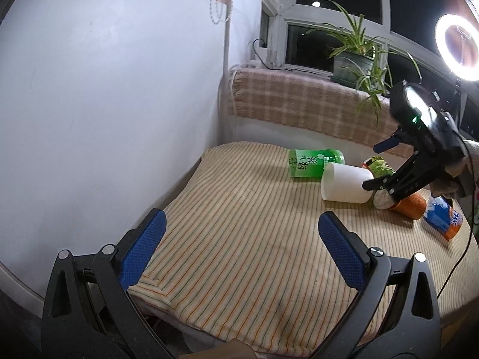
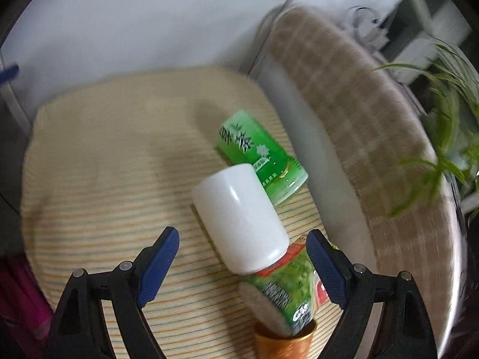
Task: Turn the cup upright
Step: 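Move the right tool to the white cup lying on its side and grasp it, then lift the white cup with the right tool, stand it on the bed, open, then move the left tool to the standing white cup and grasp it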
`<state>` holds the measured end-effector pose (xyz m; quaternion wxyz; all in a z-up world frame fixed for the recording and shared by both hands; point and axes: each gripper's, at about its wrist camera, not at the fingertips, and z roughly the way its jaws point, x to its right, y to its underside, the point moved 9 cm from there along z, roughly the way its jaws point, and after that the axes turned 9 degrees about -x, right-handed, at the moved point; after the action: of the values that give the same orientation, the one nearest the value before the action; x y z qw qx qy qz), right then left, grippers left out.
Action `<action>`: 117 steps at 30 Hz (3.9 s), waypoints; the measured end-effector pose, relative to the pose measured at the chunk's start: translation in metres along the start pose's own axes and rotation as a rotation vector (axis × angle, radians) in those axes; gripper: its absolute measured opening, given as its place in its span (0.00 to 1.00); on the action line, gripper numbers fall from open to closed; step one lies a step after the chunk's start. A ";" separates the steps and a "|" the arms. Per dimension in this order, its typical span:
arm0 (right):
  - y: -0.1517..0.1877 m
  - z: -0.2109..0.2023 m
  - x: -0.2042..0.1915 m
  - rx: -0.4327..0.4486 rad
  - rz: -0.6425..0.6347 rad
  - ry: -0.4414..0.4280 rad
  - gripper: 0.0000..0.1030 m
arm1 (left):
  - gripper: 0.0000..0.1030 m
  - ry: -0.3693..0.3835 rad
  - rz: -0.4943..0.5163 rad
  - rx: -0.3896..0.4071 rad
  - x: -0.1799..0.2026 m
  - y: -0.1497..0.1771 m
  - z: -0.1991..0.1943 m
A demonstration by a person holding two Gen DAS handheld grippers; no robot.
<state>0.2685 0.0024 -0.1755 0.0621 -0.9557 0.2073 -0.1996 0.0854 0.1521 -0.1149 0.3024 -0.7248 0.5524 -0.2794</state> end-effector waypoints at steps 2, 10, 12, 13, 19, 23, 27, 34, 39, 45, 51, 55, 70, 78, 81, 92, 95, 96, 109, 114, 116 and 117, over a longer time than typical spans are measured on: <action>-0.002 0.012 -0.003 -0.048 -0.061 0.005 0.87 | 1.00 -0.008 -0.011 -0.003 -0.005 0.001 0.001; -0.008 0.056 -0.009 -0.185 -0.214 0.045 0.89 | 1.00 -0.036 -0.044 -0.008 -0.023 0.002 0.000; -0.010 0.065 -0.010 -0.209 -0.237 0.053 0.89 | 1.00 -0.040 -0.049 -0.009 -0.026 0.002 0.000; -0.010 0.069 -0.010 -0.220 -0.246 0.057 0.89 | 1.00 -0.042 -0.051 -0.009 -0.028 0.002 0.001; -0.009 0.087 -0.005 -0.260 -0.250 0.086 0.76 | 1.00 -0.049 -0.052 -0.015 -0.030 0.003 0.003; -0.005 0.086 0.000 -0.253 -0.243 0.091 0.77 | 1.00 -0.051 -0.050 -0.016 -0.029 0.003 0.003; -0.005 0.077 -0.001 -0.234 -0.232 0.088 0.76 | 1.00 -0.049 -0.045 -0.011 -0.027 0.003 0.001; 0.004 0.035 0.007 -0.143 -0.155 0.061 0.76 | 1.00 -0.040 -0.038 -0.007 -0.022 0.003 -0.002; 0.000 -0.010 0.007 -0.023 -0.045 0.000 0.76 | 1.00 -0.031 -0.030 -0.001 -0.020 0.001 -0.004; 0.011 -0.050 -0.003 0.109 0.171 -0.094 0.76 | 1.00 -0.011 -0.005 0.020 -0.010 -0.004 -0.006; 0.052 -0.064 -0.016 0.165 0.482 -0.232 0.76 | 1.00 0.034 0.024 0.035 0.011 -0.010 -0.005; 0.096 -0.063 -0.024 0.169 0.716 -0.357 0.76 | 1.00 0.073 0.044 0.031 0.031 -0.011 -0.003; 0.202 -0.005 -0.030 0.139 1.264 -0.631 0.76 | 0.95 0.333 0.058 -0.155 0.098 0.010 0.013; 0.202 0.008 -0.032 0.123 1.282 -0.670 0.77 | 0.95 0.386 0.055 -0.236 0.112 0.017 0.017; 0.204 0.011 -0.032 0.121 1.288 -0.664 0.78 | 0.95 0.406 0.043 -0.260 0.116 0.019 0.020; 0.220 -0.011 -0.032 0.188 1.250 -0.594 0.86 | 0.95 0.527 -0.010 -0.392 0.144 0.028 0.031; 0.236 -0.033 -0.031 0.232 1.239 -0.489 0.86 | 0.95 0.577 -0.020 -0.454 0.162 0.035 0.039; 0.242 -0.040 -0.032 0.245 1.244 -0.450 0.86 | 0.95 0.588 -0.023 -0.469 0.169 0.037 0.042; 0.337 -0.093 -0.036 0.365 1.424 -0.287 0.86 | 0.95 0.678 -0.089 -0.681 0.226 0.056 0.085; 0.359 -0.100 -0.036 0.380 1.470 -0.271 0.86 | 0.91 0.717 -0.137 -0.744 0.245 0.057 0.096; 0.363 -0.100 -0.036 0.383 1.477 -0.270 0.86 | 0.91 0.731 -0.161 -0.764 0.250 0.057 0.100; 0.366 -0.100 -0.036 0.384 1.479 -0.270 0.86 | 0.91 0.738 -0.171 -0.773 0.254 0.057 0.101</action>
<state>0.0618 -0.3174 -0.1706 0.3685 -0.5573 0.7438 -0.0204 0.1827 -0.0930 -0.2063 -0.2244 -0.6792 0.6236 -0.3154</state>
